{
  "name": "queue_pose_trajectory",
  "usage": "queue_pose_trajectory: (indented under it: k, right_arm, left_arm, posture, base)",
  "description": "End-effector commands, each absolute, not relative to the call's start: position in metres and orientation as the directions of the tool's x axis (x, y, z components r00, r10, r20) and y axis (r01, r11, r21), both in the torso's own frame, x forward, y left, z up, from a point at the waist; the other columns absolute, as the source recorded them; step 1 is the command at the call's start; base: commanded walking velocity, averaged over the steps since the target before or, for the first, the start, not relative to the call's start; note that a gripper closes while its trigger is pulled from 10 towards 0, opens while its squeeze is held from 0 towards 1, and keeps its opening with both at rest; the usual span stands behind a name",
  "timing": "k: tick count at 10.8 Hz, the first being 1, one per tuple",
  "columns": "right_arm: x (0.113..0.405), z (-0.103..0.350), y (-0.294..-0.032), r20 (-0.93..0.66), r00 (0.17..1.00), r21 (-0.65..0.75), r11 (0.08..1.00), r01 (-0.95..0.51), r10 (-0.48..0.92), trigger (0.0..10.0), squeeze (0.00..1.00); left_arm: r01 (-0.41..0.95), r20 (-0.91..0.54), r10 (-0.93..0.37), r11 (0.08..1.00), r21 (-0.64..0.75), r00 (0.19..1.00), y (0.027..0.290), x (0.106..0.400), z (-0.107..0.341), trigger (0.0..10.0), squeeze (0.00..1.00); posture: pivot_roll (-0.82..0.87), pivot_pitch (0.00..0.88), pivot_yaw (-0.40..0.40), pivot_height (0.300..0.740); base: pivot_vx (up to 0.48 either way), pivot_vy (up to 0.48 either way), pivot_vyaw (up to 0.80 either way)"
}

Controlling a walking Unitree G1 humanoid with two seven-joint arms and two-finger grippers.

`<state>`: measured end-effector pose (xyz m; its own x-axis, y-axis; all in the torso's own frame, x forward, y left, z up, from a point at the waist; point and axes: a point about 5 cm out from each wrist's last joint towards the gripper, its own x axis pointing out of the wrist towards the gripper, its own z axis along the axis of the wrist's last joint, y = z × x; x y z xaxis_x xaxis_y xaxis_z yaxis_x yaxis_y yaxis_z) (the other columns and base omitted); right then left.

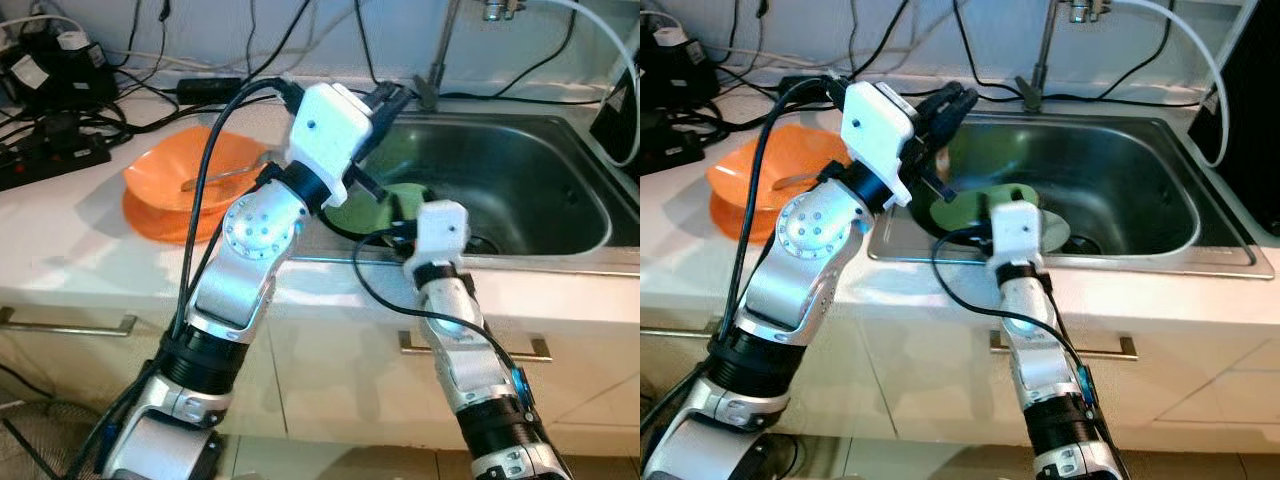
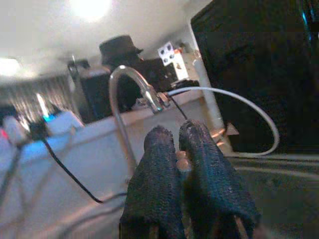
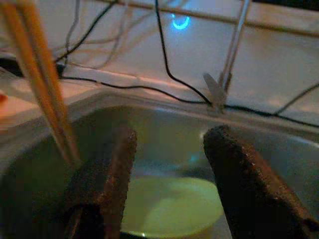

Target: Kitchen organization

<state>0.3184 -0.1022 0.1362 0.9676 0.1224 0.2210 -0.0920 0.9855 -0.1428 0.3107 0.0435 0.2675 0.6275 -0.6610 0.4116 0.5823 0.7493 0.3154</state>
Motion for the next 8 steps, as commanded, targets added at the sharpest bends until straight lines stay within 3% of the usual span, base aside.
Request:
queue_pose_trajectory:
  k: [1,2,3,6,8]
  right_arm:
    - [0.321,0.154,-0.097,0.286,0.945,-0.168,0.979,-0.115,0.16,10.0,1.0]
    - [0.322,0.158,-0.094,0.293,0.939,-0.18,0.975,-0.133,0.182,10.0,0.44]
    - [0.322,0.161,-0.088,0.296,0.93,-0.185,0.968,-0.17,0.22,10.0,0.0]
    - [0.32,0.165,-0.083,0.303,0.918,-0.178,0.962,-0.209,0.255,10.0,0.0]
    - [0.322,0.165,-0.091,0.294,0.926,-0.195,0.964,-0.182,0.235,10.0,0.0]
  left_arm:
    - [0.61,0.413,-0.657,0.748,0.26,0.63,0.047,0.31,0.269,10.0,0.0]
    - [0.623,0.405,-0.657,0.746,0.234,0.636,0.049,0.31,0.268,10.0,0.0]
    - [0.641,0.396,-0.658,0.742,0.196,0.64,0.05,0.31,0.267,10.0,0.0]
    - [0.663,0.377,-0.671,0.728,0.175,0.638,0.05,0.309,0.265,10.0,0.0]
    - [0.652,0.338,-0.69,0.72,0.237,0.64,0.05,0.308,0.261,10.0,0.0]
  posture:
    - [-0.06,0.0,0.013,0.74]
    - [-0.06,0.0,0.013,0.74]
    - [-0.06,0.0,0.013,0.74]
    - [-0.06,0.0,0.016,0.74]
    - [-0.07,0.0,0.018,0.74]
  base:
    - [0.0,0.0,0.0]
    - [0.0,0.0,0.0]
    - [0.0,0.0,0.0]
    - [0.0,0.0,0.0]
    - [0.0,0.0,0.0]
